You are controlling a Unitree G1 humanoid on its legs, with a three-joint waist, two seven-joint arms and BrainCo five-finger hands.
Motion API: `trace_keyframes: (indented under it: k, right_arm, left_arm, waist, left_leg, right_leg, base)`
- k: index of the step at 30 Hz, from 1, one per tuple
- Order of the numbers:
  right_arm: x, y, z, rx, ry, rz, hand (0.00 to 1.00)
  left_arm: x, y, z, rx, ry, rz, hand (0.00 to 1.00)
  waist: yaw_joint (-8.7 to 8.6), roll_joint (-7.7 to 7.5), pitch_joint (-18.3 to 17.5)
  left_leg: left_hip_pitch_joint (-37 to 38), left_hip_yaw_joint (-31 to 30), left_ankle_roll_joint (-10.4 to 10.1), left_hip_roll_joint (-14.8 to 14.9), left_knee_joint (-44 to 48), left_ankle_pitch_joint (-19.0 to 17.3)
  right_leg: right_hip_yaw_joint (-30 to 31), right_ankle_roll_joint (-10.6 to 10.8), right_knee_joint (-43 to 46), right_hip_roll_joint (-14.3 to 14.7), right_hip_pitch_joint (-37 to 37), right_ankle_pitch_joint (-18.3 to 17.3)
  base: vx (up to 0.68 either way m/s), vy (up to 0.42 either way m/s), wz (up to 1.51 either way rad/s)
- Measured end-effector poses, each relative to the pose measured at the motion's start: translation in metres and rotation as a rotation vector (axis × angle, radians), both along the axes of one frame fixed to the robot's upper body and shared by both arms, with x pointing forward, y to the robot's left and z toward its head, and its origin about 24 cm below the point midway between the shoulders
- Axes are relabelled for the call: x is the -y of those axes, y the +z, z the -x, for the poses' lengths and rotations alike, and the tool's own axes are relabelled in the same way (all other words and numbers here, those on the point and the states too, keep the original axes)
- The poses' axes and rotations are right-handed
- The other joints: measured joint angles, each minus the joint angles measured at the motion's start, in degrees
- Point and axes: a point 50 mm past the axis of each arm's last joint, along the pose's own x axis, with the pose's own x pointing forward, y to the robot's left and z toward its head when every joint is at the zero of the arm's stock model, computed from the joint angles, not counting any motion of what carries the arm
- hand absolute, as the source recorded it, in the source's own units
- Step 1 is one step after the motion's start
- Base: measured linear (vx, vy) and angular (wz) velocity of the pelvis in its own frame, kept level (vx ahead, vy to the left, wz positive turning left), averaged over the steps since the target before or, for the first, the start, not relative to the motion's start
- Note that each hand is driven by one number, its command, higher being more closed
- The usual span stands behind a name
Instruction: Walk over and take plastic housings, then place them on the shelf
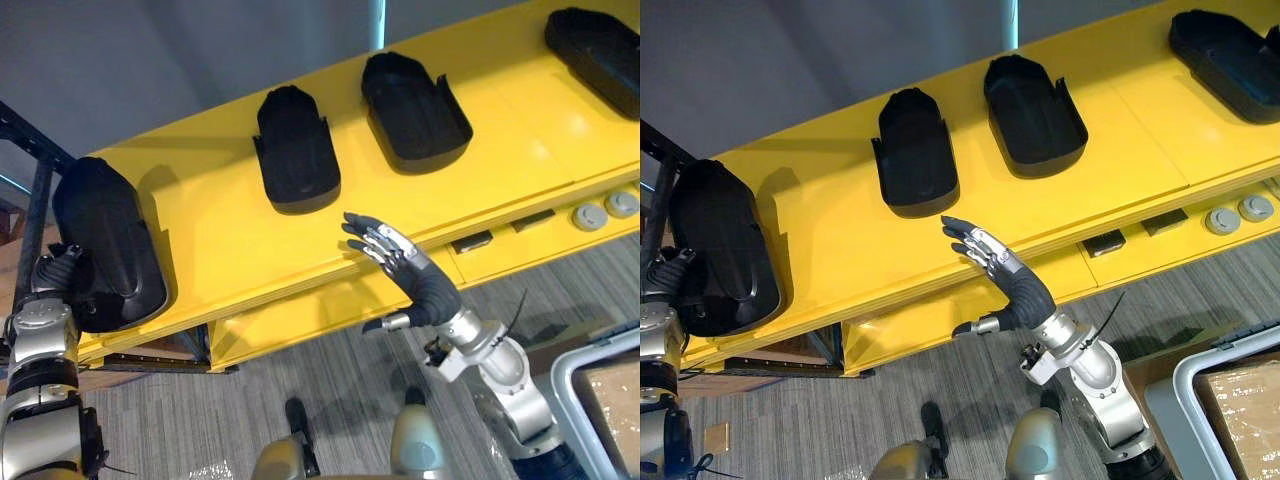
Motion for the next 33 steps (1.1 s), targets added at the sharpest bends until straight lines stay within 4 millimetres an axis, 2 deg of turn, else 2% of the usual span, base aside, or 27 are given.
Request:
trace_keyframes:
  k: [8, 12, 15, 18, 19, 29, 33]
  right_arm:
    - [0.000, 0.000, 0.002, -0.002, 0.005, 0.000, 0.00]
    - [-0.001, 0.002, 0.007, 0.006, 0.033, -0.007, 0.00]
    - [-0.001, 0.001, 0.009, -0.001, 0.049, -0.008, 0.00]
    - [0.000, -0.001, 0.010, -0.014, 0.052, -0.021, 0.00]
    - [0.001, -0.001, 0.010, -0.018, 0.050, -0.021, 0.00]
    - [0.009, 0.001, 0.014, -0.016, 0.009, -0.028, 0.00]
    - [0.010, 0.001, 0.014, -0.028, 0.004, -0.019, 0.00]
  left_arm:
    - [0.002, 0.000, -0.002, 0.012, -0.057, 0.031, 1.00]
    - [0.003, 0.000, -0.002, 0.012, -0.060, 0.033, 1.00]
    - [0.003, 0.000, -0.002, 0.013, -0.062, 0.034, 1.00]
    - [0.003, -0.001, -0.001, 0.014, -0.059, 0.037, 1.00]
    - [0.002, -0.002, 0.000, 0.022, -0.055, 0.053, 0.00]
    - [0.002, -0.007, 0.005, 0.050, -0.032, 0.091, 0.00]
    - [-0.003, -0.011, 0.014, 0.064, 0.022, 0.098, 0.00]
  waist:
    - [-0.80, 0.47, 1.0]
    - [-1.79, 0.61, 1.0]
    - [-3.15, 0.88, 1.2]
    - [-3.52, 1.10, 1.7]
    - [-4.15, 1.29, 1.9]
    - [-4.69, 2.14, 2.4]
    - [-4.92, 2.71, 2.7]
  left_leg:
    - [-0.8, 1.3, 0.0, -0.1, 0.3, 0.0]
    - [-0.3, 3.1, 0.3, -0.3, 0.3, -0.2]
    - [-0.2, 3.5, 0.4, -0.3, 0.3, -0.3]
    - [0.6, 5.0, 0.7, -0.4, 0.3, -0.5]
    - [0.6, 5.0, 0.8, -0.5, 0.3, -0.5]
    - [0.7, 5.1, 0.8, -0.5, 0.3, -0.6]
    - [0.7, 6.0, 0.9, -0.7, 0.3, -0.6]
  right_leg:
    - [1.0, 0.1, 1.0, 0.0, -1.8, -0.3]
    - [2.5, 0.4, 0.9, 0.0, -2.2, -0.1]
    - [2.9, 0.8, 0.8, 0.1, -2.2, 0.2]
    - [4.0, 0.9, 0.8, 0.2, -2.2, 0.3]
    - [4.1, 1.0, 0.8, 0.2, -2.2, 0.3]
    - [4.3, 1.0, 0.7, 0.1, -2.2, 0.3]
    - [5.2, 1.0, 0.9, 0.1, -3.0, 0.3]
  base:
    - [0.00, -0.003, -0.03]
    - [0.01, 0.006, -0.14]
    - [0.01, 0.008, -0.09]
    - [0.00, 0.002, -0.19]
    - [0.00, 0.000, 0.00]
    - [0.00, 0.000, 0.00]
    - [0.00, -0.003, -0.07]
